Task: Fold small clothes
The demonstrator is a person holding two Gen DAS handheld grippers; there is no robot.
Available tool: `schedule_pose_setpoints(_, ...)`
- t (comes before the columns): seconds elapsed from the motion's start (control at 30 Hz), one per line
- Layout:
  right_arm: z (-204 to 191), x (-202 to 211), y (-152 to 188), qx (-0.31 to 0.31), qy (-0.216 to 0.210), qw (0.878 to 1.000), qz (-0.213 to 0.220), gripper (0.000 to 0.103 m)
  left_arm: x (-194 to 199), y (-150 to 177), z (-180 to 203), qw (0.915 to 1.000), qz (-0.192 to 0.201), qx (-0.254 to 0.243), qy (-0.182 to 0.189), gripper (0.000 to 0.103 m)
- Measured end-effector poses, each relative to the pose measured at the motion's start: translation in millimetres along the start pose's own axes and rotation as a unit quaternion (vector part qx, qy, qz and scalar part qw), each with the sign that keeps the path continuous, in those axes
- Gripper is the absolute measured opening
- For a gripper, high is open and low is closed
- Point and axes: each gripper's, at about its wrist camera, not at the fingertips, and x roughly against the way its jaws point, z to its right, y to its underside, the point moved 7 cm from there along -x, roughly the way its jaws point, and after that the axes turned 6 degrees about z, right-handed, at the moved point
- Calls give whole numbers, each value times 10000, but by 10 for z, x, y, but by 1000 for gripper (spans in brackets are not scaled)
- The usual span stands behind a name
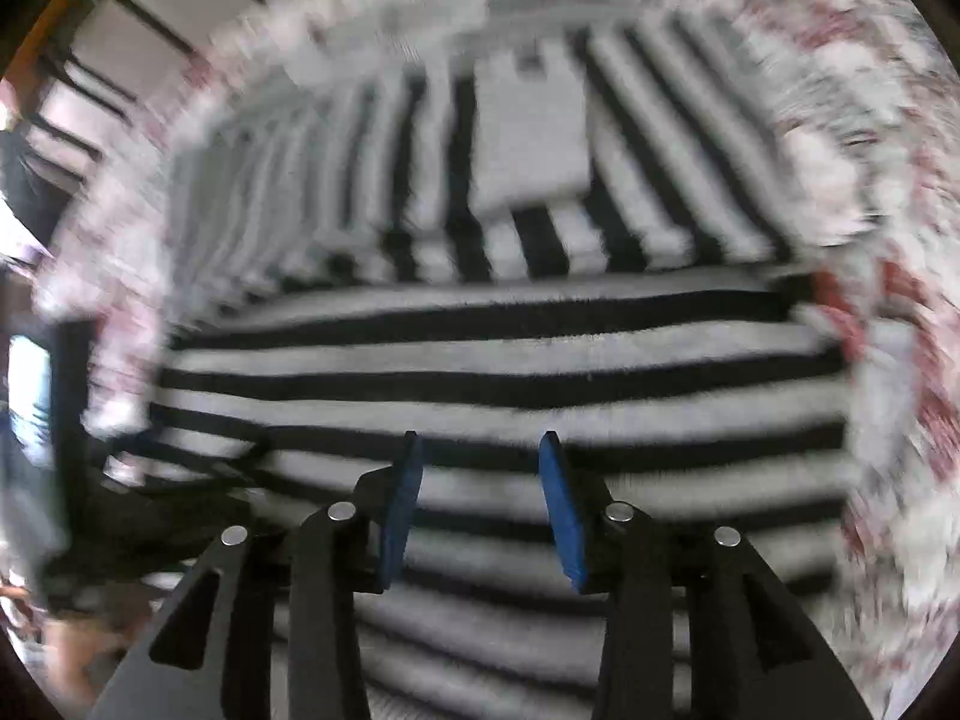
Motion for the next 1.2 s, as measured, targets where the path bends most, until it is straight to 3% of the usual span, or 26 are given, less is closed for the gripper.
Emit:
schedule_pose_setpoints(0.07,-18,371,66,49,-279,9990,332,52,257,133,-60,9996,257,-23,113,98)
schedule_pose_setpoints(0.13,143,729,194,87,-289,9975,646,54,490,275,-217,9983,563,62,170,98)
schedule_pose_setpoints(0.2,371,902,368,-183,-300,9968,717,54,629,488,-468,9967,682,321,293,98)
schedule_pose_setpoints(0.3,780,1041,599,-687,-275,9947,717,54,703,759,-808,9908,677,874,787,98)
schedule_pose_setpoints(0.4,1010,1059,811,-1025,-351,9916,712,54,564,1010,-1004,9813,563,1315,1287,98)
schedule_pose_setpoints(0.5,1159,956,1083,-1530,-583,9857,395,54,450,1142,-975,9718,355,1572,1721,98)
schedule_pose_setpoints(0.67,983,908,1172,-1525,-983,9830,295,54,503,1230,-807,9407,370,1797,2853,98)
schedule_pose_setpoints(0.73,929,882,1168,-1595,-1148,9802,235,54,525,1184,-667,9429,327,1639,2880,98)
schedule_pose_setpoints(0.83,868,811,1146,-1626,-1156,9798,109,54,317,1194,-559,9546,-29,1541,2551,98)
schedule_pose_setpoints(0.9,855,758,1154,-1634,-1066,9808,3,52,195,1222,-520,9517,-286,1585,2616,98)
schedule_pose_setpoints(0.97,851,728,1168,-1615,-1031,9815,-35,50,165,1223,-486,9509,-296,1567,2654,98)
schedule_pose_setpoints(1.03,864,714,1183,-1625,-999,9816,-41,28,199,1197,-445,9501,-200,1502,2725,92)
schedule_pose_setpoints(1.07,873,691,1207,-1678,-1022,9805,-104,21,211,1178,-418,9492,-185,1477,2771,71)
schedule_pose_setpoints(1.1,872,676,1215,-1706,-1063,9795,-134,18,211,1178,-388,9488,-223,1450,2797,58)
schedule_pose_setpoints(1.17,840,690,1216,-1589,-1084,9813,-96,15,166,1168,-359,9527,-242,1438,2668,47)
schedule_pose_setpoints(1.2,827,712,1215,-1569,-1118,9812,-53,13,170,1168,-356,9539,-245,1427,2627,32)
